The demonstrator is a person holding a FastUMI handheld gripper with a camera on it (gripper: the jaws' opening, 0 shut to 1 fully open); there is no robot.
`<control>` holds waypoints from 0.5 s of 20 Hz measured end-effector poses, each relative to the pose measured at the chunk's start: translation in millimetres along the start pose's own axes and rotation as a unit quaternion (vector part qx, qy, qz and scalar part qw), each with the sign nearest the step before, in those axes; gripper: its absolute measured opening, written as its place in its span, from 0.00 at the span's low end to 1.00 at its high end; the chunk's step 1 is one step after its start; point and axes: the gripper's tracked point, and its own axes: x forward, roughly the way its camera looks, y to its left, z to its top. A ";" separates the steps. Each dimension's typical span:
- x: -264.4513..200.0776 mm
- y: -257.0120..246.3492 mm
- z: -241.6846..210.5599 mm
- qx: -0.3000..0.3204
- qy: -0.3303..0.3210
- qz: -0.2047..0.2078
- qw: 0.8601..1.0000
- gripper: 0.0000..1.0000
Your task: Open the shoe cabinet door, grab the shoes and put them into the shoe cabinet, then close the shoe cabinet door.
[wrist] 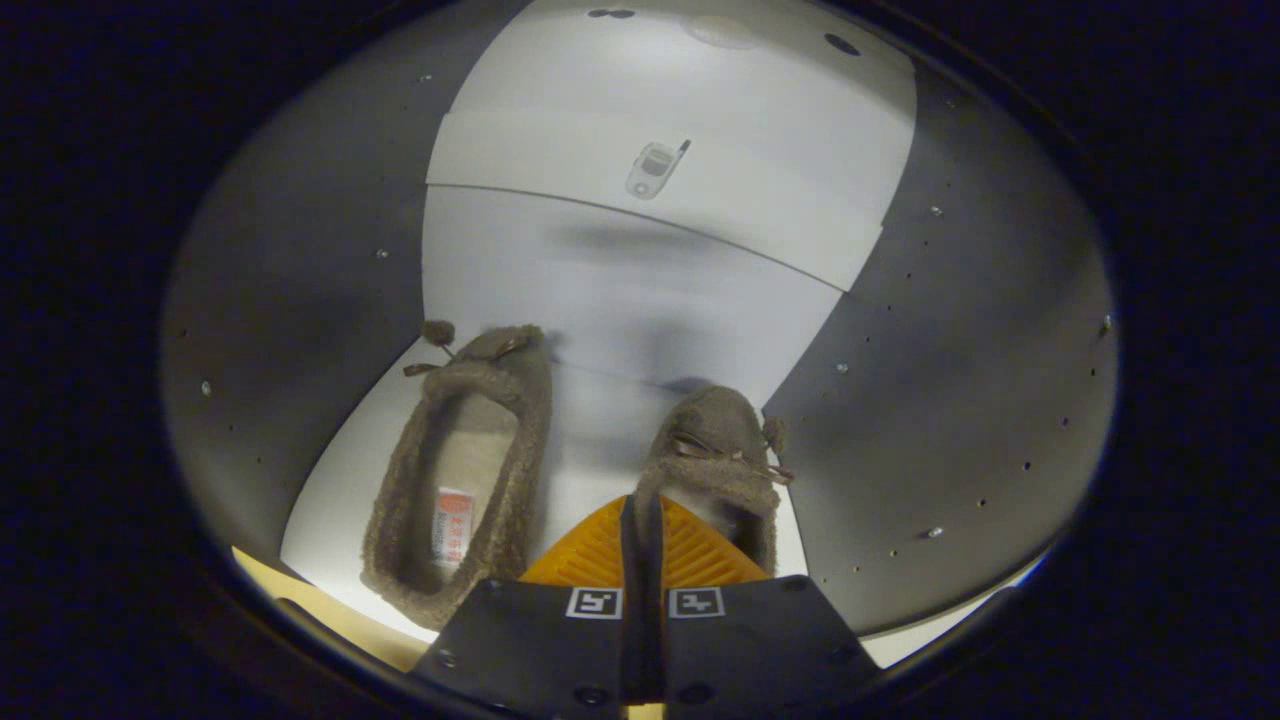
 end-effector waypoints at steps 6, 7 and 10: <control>3.1 -0.3 1.8 0.066 -0.014 0.029 0.997 0.03; 2.8 -1.6 1.5 0.080 -0.014 0.032 0.996 0.04; 0.6 -6.4 2.0 0.093 -0.019 0.028 0.995 0.05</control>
